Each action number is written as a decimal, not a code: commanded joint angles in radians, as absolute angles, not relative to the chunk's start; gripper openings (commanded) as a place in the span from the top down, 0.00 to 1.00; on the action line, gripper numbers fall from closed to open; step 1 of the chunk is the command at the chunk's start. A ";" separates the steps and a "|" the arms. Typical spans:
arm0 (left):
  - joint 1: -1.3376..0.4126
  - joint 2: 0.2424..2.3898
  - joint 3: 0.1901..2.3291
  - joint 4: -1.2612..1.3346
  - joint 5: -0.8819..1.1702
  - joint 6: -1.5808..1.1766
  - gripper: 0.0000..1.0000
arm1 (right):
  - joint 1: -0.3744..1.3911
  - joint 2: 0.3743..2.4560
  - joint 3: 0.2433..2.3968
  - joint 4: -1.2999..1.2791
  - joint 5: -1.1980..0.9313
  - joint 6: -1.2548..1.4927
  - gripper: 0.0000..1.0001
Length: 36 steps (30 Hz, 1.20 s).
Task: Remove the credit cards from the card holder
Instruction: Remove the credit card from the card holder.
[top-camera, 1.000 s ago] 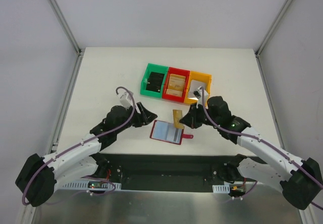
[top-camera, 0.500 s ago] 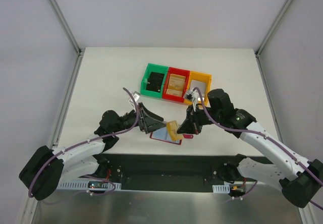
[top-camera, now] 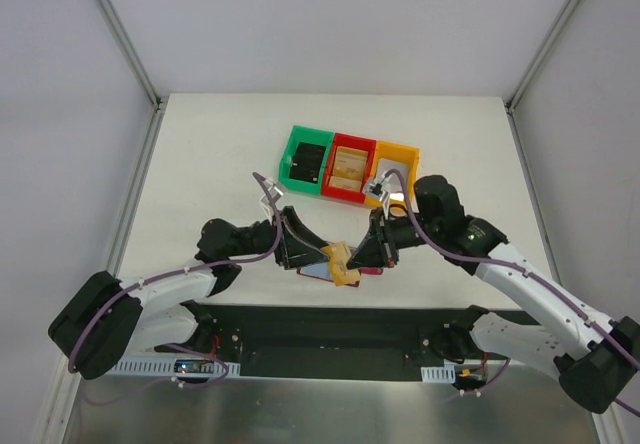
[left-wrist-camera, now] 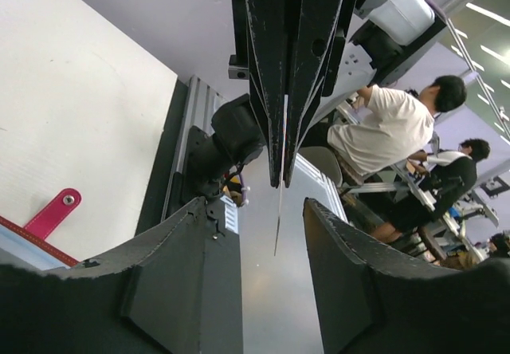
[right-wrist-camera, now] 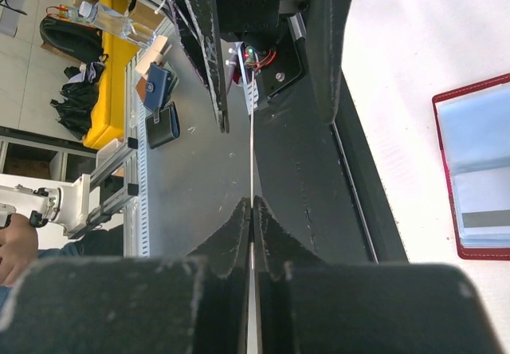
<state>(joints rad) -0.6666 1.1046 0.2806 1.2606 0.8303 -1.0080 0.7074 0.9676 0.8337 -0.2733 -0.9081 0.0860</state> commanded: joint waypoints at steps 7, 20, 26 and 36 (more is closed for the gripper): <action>-0.695 1.157 0.348 1.348 0.920 -1.043 0.69 | 0.716 0.994 0.854 -0.267 -0.940 0.074 1.00; -0.696 1.134 0.298 1.433 0.793 -1.065 1.00 | 0.706 0.930 0.798 -0.163 -0.855 0.146 0.60; -0.698 1.131 0.256 1.523 0.727 -1.086 1.00 | 0.684 0.891 0.706 0.039 -0.804 0.264 0.64; -0.698 1.100 0.222 1.554 0.654 -1.063 1.00 | 0.684 0.922 0.647 0.242 -0.787 0.391 0.78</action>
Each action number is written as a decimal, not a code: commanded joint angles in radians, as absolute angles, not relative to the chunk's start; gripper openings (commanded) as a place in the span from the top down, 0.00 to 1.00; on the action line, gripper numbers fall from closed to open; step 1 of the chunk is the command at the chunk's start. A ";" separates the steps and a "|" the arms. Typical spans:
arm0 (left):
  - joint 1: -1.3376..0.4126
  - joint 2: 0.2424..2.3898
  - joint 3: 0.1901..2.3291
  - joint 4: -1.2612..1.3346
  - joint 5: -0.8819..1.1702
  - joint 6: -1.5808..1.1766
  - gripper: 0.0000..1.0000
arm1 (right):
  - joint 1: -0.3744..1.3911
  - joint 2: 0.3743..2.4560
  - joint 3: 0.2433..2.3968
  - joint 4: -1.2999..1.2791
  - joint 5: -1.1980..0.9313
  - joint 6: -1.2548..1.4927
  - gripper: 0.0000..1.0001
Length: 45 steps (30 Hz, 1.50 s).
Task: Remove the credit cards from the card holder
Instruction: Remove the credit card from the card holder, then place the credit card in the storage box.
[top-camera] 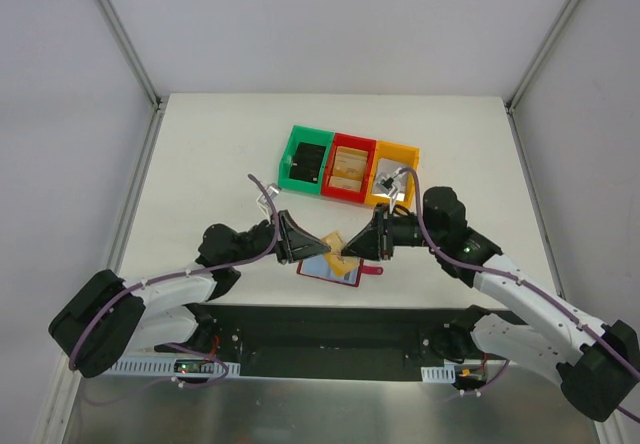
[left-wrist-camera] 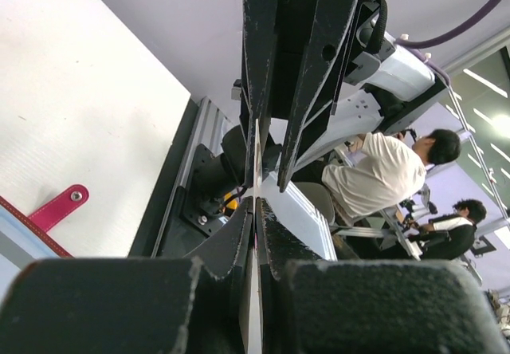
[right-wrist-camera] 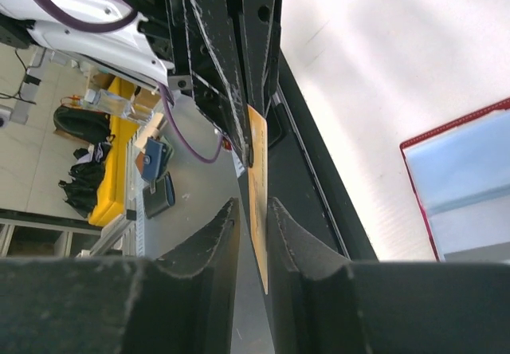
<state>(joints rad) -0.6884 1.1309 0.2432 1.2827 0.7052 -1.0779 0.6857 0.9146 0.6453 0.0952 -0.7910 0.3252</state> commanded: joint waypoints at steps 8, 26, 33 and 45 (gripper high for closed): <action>-0.698 1.080 0.198 1.560 0.621 -1.051 1.00 | 0.683 0.927 0.646 0.273 -0.788 0.410 0.84; -0.660 0.956 0.230 1.281 0.620 -1.017 0.35 | 0.602 0.934 0.721 0.126 -0.831 0.319 0.99; -0.607 0.577 0.219 0.717 0.341 -0.842 0.35 | 0.518 1.078 1.099 -0.429 -0.426 0.022 0.99; -0.607 0.432 0.201 0.456 0.158 -0.828 0.37 | 0.499 1.534 1.429 -0.544 -0.242 -0.616 1.00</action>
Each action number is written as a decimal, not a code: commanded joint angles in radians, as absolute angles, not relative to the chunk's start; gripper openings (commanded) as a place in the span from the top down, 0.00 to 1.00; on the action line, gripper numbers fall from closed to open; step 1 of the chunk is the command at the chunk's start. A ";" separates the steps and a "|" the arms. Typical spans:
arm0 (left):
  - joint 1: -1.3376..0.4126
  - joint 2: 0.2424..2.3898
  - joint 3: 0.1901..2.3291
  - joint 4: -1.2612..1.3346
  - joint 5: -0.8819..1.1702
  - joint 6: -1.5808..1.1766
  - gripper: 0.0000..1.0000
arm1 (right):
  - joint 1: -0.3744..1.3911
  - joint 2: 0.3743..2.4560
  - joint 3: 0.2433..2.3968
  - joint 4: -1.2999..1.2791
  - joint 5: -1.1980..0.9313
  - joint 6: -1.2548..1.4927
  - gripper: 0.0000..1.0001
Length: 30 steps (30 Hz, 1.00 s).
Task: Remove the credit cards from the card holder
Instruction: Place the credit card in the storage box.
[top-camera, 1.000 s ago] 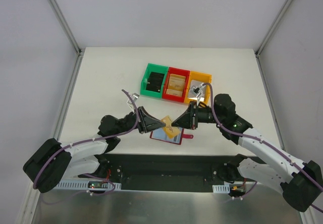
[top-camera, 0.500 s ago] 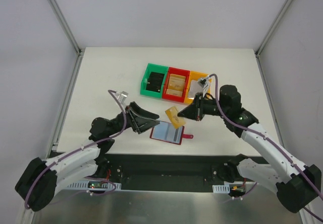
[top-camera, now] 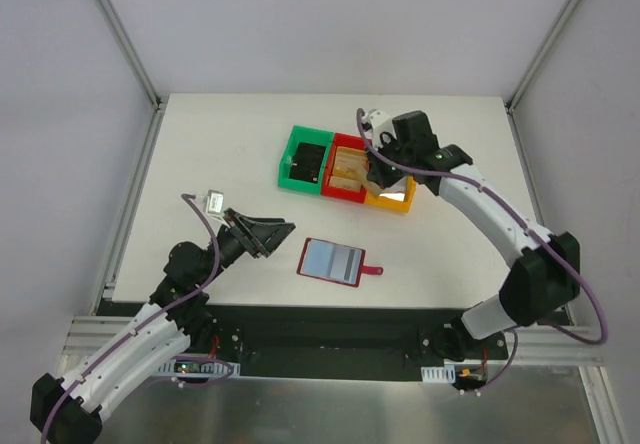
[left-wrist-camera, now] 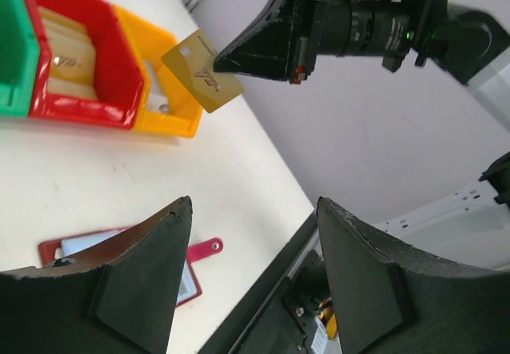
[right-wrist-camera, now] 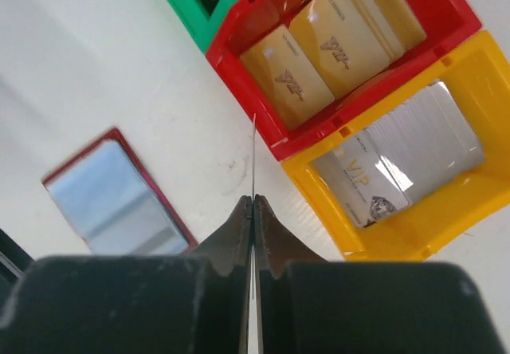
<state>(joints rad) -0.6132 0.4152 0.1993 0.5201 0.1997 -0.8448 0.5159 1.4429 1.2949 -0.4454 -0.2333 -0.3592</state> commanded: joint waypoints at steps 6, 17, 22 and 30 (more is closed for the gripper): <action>-0.607 0.457 0.227 0.419 0.201 -0.805 0.38 | 0.465 1.663 1.594 -0.554 -0.463 -0.762 1.00; -0.607 0.394 0.226 0.301 0.178 -0.762 0.39 | 0.463 1.907 1.776 -0.683 -0.511 -0.979 1.00; -0.607 0.408 0.219 0.301 0.178 -0.761 0.39 | 0.463 1.940 1.746 -0.592 -0.518 -0.968 1.00; -0.607 0.429 0.221 0.301 0.169 -0.746 0.39 | 0.463 2.000 1.741 -0.584 -0.509 -0.997 1.00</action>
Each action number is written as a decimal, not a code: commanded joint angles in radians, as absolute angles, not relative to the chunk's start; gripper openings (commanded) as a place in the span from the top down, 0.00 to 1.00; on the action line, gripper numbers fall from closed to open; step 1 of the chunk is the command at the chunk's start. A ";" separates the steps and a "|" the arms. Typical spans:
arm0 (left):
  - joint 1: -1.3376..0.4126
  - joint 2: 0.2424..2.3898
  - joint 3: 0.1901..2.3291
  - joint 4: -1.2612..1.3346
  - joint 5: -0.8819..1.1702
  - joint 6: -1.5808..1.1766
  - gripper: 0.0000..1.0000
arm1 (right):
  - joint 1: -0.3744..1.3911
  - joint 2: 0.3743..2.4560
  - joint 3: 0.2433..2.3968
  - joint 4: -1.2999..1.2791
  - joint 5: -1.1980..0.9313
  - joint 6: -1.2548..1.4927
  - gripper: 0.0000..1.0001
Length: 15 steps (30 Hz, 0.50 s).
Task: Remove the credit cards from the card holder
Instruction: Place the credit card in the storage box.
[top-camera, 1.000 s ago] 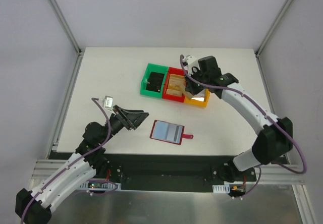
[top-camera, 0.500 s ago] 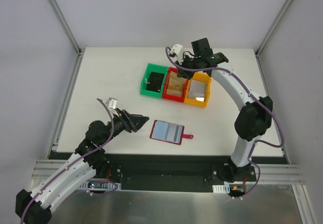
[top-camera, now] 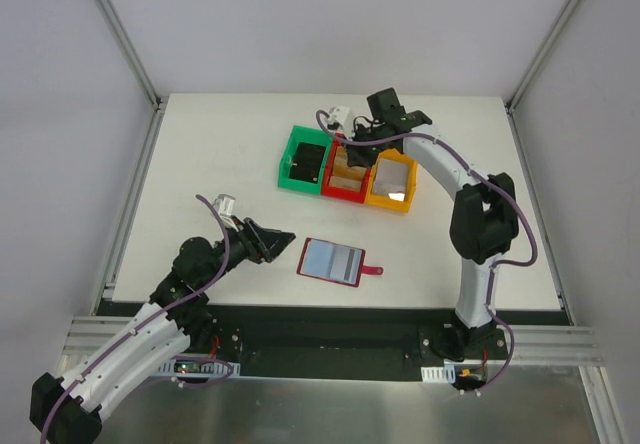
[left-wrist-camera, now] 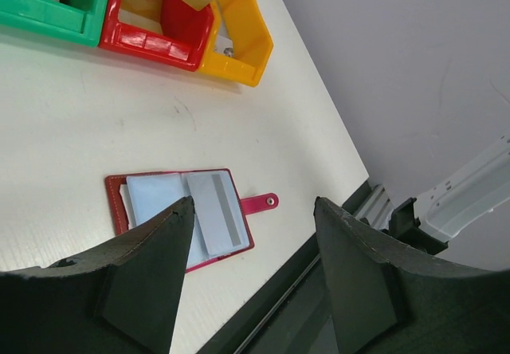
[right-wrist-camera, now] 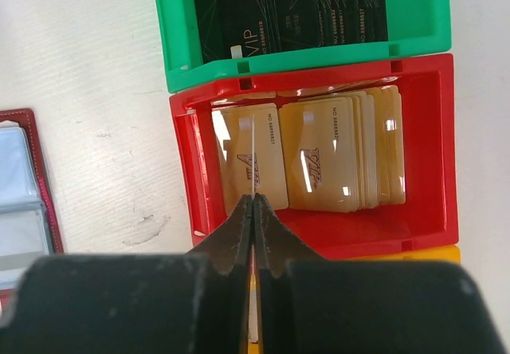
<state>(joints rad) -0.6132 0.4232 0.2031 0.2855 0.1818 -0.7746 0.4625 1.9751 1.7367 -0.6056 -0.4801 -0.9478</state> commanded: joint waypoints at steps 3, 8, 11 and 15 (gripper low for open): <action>-0.607 0.429 0.218 0.302 0.164 -0.746 0.39 | 0.463 2.003 1.704 -0.543 -0.503 -1.005 1.00; -0.607 0.422 0.213 0.302 0.158 -0.738 0.39 | 0.465 2.029 1.719 -0.554 -0.503 -1.042 1.00; -0.607 0.422 0.210 0.304 0.156 -0.738 0.39 | 0.463 2.060 1.762 -0.597 -0.511 -1.068 1.00; -0.607 0.428 0.209 0.302 0.158 -0.738 0.39 | 0.468 2.091 1.787 -0.629 -0.500 -1.092 1.00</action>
<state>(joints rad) -0.6132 0.4301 0.2031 0.2852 0.1719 -0.7639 0.4625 2.0708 1.7290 -0.5892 -0.4793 -1.0294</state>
